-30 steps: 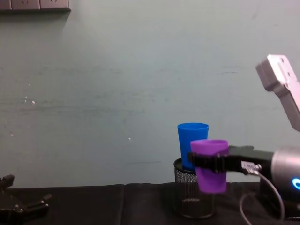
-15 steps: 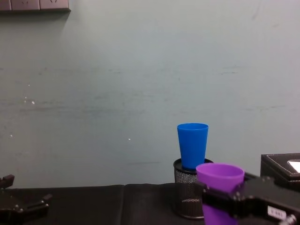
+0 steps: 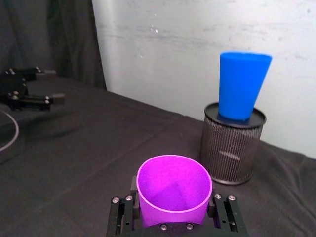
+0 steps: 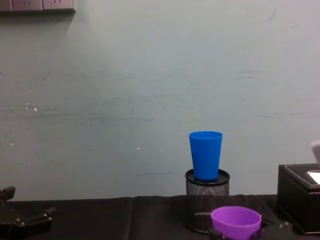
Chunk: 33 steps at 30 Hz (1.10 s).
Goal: Pick up one cup with a gripper and tap it against the other cup.
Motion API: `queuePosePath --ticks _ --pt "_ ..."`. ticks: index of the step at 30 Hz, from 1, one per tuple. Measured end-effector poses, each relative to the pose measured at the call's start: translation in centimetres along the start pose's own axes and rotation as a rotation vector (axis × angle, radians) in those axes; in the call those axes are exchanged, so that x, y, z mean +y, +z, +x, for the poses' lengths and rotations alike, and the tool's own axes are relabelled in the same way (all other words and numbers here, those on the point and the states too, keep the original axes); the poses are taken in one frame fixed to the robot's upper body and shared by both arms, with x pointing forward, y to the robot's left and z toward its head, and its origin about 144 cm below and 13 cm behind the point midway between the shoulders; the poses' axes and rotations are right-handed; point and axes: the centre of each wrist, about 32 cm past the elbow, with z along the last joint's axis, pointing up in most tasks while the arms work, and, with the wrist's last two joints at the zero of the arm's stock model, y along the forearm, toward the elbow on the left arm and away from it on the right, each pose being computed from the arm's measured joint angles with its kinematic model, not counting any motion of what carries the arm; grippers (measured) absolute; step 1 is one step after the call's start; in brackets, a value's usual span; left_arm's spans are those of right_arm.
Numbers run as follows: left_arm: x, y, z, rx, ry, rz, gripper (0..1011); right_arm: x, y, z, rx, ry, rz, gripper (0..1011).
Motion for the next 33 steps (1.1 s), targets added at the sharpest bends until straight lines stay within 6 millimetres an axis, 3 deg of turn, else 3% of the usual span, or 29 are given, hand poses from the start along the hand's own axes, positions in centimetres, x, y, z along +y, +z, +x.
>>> queuePosePath --ticks 14,25,33 --pt "0.0 0.0 0.0 0.000 0.000 0.000 1000 0.5 -1.0 -0.1 0.012 0.011 -0.022 731" --pt "0.0 0.0 0.0 0.000 0.000 0.000 1000 0.0 0.2 0.0 0.041 -0.002 0.024 1003" --pt "0.0 0.0 0.0 0.000 0.000 0.000 1000 -1.3 2.3 0.3 0.038 -0.035 0.106 1003"
